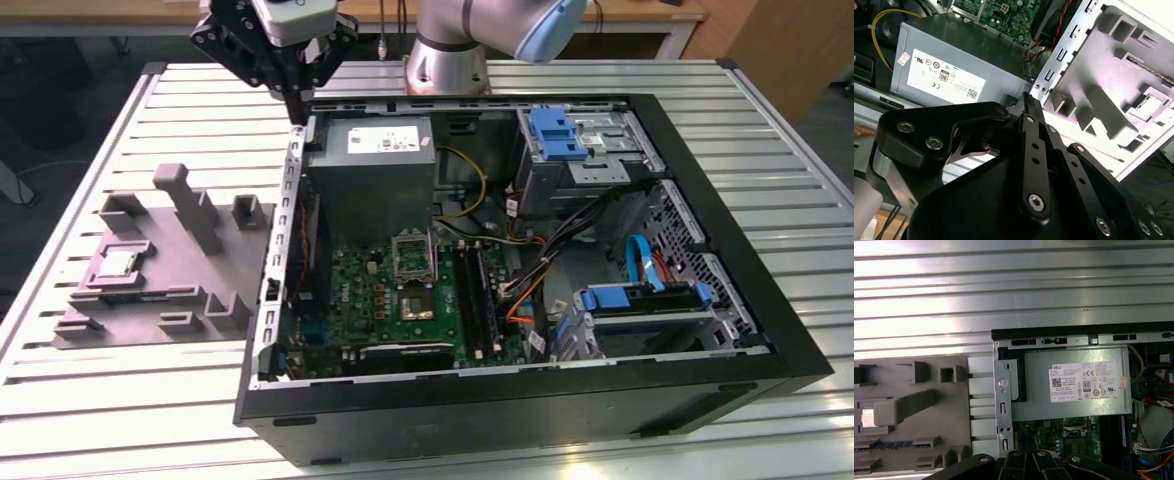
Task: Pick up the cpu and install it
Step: 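Reach for the cpu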
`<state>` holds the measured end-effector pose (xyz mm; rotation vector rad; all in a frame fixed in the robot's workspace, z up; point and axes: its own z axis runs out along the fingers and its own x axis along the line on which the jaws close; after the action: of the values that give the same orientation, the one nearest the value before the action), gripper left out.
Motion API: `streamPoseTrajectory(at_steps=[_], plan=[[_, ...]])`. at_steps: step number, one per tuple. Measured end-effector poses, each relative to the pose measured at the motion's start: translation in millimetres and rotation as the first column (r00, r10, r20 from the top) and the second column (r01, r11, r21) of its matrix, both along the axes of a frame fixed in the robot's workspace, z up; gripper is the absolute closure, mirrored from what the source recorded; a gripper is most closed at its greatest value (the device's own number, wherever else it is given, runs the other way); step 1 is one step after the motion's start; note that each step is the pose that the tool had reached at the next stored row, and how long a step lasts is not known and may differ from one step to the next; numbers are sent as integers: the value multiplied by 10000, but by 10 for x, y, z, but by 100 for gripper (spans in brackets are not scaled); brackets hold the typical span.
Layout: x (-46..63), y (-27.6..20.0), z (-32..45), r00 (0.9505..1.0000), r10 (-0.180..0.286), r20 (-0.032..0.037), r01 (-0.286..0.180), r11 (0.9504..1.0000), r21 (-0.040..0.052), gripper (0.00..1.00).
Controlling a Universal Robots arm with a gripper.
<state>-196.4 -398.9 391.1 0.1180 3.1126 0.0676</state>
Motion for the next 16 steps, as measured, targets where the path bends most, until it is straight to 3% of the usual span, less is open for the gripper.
streamPoseTrajectory(at_steps=[16], plan=[[-57,0,0,10000,1,0,-1,10000,0,89]])
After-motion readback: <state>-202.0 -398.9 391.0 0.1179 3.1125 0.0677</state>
